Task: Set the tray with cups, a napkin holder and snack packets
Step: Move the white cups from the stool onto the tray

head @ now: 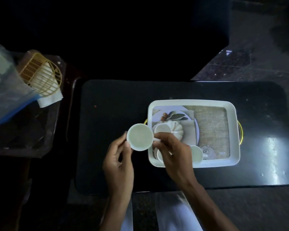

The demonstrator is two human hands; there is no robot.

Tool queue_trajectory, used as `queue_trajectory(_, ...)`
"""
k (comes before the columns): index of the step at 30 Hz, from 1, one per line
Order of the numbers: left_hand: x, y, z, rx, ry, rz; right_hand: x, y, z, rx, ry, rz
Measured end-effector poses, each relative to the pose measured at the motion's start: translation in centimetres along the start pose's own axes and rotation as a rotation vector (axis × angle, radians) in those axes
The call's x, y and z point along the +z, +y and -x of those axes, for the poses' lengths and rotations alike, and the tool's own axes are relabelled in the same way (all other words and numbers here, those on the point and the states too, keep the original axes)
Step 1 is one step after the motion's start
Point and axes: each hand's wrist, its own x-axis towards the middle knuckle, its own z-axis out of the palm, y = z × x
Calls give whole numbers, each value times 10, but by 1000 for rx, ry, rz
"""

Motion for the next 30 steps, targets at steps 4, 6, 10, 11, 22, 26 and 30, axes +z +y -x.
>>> queue_trajectory(4,48,6,18,67,-100,-41,-57,26,-7,24,48,49)
queue_trajectory(6,71,8,23,64,-143,-61,-82,40,-15,10,78,96)
queue_trajectory(10,107,1,25,-40,-211,-78,-115,71,-29,16,84,133)
queue_trajectory(11,114,-1,24,-53,-211,-81,-120,79,-31,30,85,120)
queue_trajectory(22,110,-15,26,-100,-78,23,-131,142,-43,45,56,119)
queue_trajectory(26,101,-21,28,-94,-17,9,-128,151,-42,48,28,120)
queue_trajectory(30,96,-24,29,-92,-5,-3,-124,158,-41,57,-1,131)
